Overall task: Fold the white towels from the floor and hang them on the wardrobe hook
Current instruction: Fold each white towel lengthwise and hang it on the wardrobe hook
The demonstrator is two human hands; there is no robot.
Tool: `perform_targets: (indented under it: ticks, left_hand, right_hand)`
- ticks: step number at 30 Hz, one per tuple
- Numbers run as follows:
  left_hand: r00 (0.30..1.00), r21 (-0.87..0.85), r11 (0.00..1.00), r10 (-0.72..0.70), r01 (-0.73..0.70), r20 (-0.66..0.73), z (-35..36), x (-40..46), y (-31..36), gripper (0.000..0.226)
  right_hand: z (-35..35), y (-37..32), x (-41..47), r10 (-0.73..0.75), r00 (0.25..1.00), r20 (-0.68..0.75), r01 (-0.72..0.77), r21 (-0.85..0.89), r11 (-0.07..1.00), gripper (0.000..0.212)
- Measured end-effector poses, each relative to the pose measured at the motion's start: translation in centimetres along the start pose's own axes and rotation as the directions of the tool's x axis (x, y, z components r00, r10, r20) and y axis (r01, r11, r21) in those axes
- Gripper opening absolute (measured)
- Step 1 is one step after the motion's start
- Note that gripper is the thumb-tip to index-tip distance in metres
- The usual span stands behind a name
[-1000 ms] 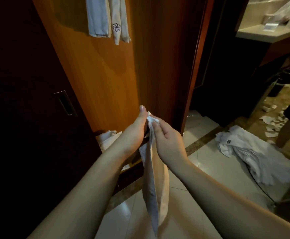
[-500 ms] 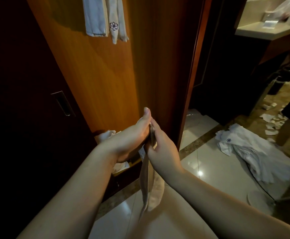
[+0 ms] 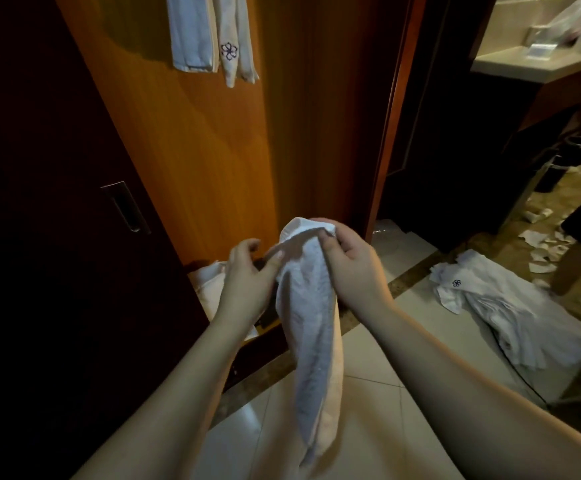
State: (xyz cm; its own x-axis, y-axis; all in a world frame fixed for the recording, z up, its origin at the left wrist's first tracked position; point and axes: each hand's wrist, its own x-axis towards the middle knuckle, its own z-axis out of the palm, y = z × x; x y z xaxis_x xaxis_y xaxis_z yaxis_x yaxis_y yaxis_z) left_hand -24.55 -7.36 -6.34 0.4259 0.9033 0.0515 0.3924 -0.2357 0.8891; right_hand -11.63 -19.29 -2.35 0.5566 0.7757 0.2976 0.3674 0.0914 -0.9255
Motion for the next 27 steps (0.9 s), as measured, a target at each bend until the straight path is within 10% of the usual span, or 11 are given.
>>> perform_targets:
  ticks: [5,14,27]
  left_hand:
    - [0.973,-0.317,0.923,-0.178,0.217,0.146,0.0,1.4,-3.3,0.093]
    - [0.89,-0.653,0.702,0.06,0.284,0.452,-1.7,2.7,-3.3,0.043]
    - [0.936,-0.555,0.806,0.327,-0.205,0.129,-8.2,3.1,7.8,0.021]
  right_hand:
    - [-2.0,-1.1,1.3,0.004,0.999,0.033,-0.008,0.118,0.993,0.022]
    - [-5.8,-0.4,2.5,0.007,1.0,0.01,-0.009,0.252,0.968,0.032]
    - [-10.0,0.0,4.1,0.009,0.995,-0.099,0.013,0.223,0.975,0.022]
